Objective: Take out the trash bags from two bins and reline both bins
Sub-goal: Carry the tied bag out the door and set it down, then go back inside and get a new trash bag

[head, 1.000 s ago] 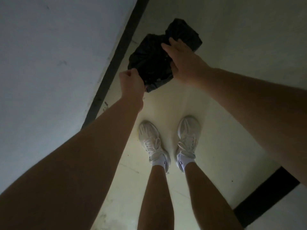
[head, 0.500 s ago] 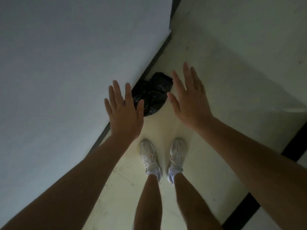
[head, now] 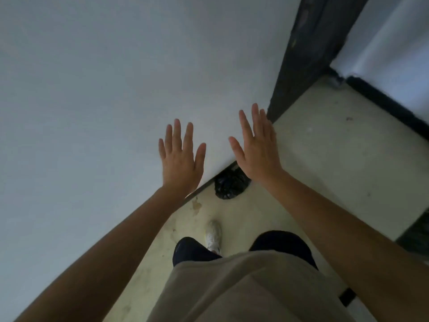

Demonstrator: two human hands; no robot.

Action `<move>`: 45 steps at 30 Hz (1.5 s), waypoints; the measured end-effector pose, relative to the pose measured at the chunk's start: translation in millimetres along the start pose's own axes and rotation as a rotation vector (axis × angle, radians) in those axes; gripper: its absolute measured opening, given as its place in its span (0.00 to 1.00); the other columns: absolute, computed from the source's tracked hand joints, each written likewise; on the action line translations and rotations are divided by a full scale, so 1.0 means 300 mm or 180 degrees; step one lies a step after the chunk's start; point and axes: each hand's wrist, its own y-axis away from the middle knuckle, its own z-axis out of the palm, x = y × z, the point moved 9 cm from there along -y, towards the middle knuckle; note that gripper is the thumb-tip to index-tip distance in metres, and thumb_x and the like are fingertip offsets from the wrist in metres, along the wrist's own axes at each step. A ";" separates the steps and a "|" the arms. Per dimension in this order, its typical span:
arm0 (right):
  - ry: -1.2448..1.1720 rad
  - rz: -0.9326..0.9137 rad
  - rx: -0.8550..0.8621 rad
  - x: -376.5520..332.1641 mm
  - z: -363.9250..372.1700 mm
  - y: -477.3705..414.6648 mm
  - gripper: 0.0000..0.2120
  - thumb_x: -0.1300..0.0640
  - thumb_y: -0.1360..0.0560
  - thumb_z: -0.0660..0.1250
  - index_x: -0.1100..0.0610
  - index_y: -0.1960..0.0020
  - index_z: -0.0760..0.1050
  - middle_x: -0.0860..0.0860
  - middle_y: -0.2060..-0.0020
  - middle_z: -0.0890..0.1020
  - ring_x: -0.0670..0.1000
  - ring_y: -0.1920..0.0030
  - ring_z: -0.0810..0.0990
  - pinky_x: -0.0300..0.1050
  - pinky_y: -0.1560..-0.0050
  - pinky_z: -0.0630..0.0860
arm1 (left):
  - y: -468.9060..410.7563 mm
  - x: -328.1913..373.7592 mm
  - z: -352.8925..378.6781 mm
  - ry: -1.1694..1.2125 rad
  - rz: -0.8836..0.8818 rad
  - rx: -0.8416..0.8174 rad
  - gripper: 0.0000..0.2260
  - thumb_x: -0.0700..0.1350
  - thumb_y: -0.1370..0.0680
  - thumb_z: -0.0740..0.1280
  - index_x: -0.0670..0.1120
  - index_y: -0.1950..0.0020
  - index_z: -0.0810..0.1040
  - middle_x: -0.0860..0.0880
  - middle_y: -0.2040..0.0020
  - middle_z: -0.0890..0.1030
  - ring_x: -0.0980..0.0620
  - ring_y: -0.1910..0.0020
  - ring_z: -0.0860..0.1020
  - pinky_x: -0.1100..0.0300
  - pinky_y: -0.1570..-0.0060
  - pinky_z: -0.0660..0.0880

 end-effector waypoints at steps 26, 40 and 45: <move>-0.1508 -0.4747 -0.0495 -1.966 -0.330 1.133 0.33 0.41 0.17 0.53 0.54 0.19 0.48 0.59 0.20 0.49 0.61 0.20 0.49 0.61 0.22 0.50 | 2.325 -0.362 -1.180 -0.1659 -0.4396 0.2685 0.27 0.59 0.17 0.49 0.49 0.21 0.57 0.45 0.20 0.53 0.44 0.21 0.51 0.39 0.25 0.51; -0.1828 -0.5647 -0.0734 -2.744 -0.286 1.990 0.33 0.38 0.19 0.48 0.53 0.20 0.53 0.58 0.20 0.51 0.60 0.20 0.51 0.61 0.22 0.53 | 3.155 -0.718 -1.416 -0.1974 -0.5120 0.2674 0.27 0.62 0.18 0.45 0.54 0.20 0.54 0.48 0.19 0.50 0.46 0.20 0.48 0.40 0.24 0.51; -0.1646 -0.5956 -0.0948 -3.004 -0.108 2.271 0.32 0.39 0.19 0.51 0.52 0.19 0.51 0.58 0.20 0.51 0.60 0.20 0.52 0.62 0.23 0.56 | 3.416 -0.915 -1.469 -0.2085 -0.5427 0.2556 0.25 0.61 0.17 0.46 0.55 0.21 0.54 0.47 0.19 0.51 0.45 0.20 0.50 0.39 0.25 0.52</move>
